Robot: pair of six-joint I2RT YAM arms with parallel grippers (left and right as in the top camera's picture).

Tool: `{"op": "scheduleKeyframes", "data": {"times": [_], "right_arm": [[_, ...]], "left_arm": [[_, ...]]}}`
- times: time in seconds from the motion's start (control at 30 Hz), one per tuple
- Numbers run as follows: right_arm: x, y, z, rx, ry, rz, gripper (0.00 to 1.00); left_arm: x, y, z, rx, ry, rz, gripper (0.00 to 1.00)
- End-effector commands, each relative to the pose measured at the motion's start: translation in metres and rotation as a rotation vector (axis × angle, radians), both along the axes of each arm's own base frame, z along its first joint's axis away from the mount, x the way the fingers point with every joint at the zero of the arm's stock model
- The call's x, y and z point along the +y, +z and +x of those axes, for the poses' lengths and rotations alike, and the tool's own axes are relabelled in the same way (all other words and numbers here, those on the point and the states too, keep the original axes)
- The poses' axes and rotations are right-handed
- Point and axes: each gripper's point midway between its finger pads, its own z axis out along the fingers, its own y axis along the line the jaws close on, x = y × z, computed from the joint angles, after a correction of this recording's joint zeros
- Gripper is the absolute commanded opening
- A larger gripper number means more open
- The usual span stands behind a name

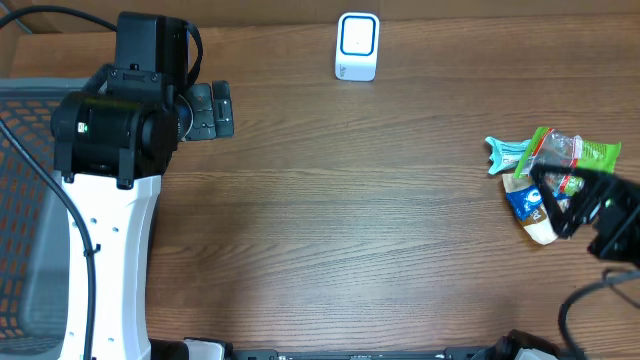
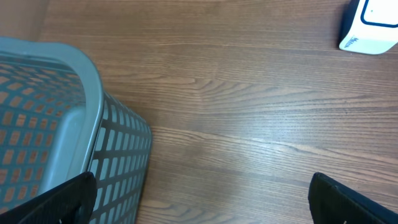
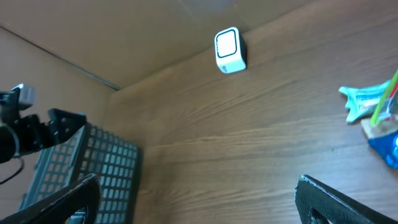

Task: Scan the item barcode

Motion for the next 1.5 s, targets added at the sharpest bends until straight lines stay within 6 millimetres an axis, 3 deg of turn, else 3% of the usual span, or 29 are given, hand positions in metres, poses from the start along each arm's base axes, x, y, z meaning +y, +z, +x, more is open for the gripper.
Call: {"op": "scheduleKeyframes", "data": {"times": [0.0,0.27,0.47,0.6,0.7,0.97,1.3,1.47], "right_arm": [[0.006,0.006,-0.011,-0.020,-0.006,0.018,1.00],[-0.039,-0.012,-0.005,0.020,-0.190,-0.196,1.00],[-0.041,-0.003,0.011,-0.123,-0.106,-0.344,1.00],[-0.027,0.013,0.032,-0.378,-0.045,-0.393,1.00],[-0.019,0.004,0.042,-0.512,-0.027,-0.418,1.00],[-0.008,-0.088,0.062,-0.704,-0.047,-0.445,1.00],[-0.004,-0.210,0.059,-0.800,-0.061,-0.440,1.00],[-0.004,-0.247,0.058,-0.775,-0.055,-0.441,1.00]], "left_arm": [[0.003,0.002,0.002,-0.001,-0.006,0.023,1.00],[0.003,0.002,0.002,-0.001,-0.006,0.023,1.00],[0.003,0.002,0.002,-0.001,-0.006,0.023,0.99],[0.003,0.002,0.002,-0.001,-0.006,0.023,1.00],[0.003,0.002,0.002,-0.001,-0.006,0.023,1.00],[0.003,0.002,0.002,-0.001,-0.006,0.023,1.00],[0.003,0.002,0.002,-0.001,-0.006,0.023,1.00],[0.003,0.002,0.002,-0.001,-0.006,0.023,1.00]]}}
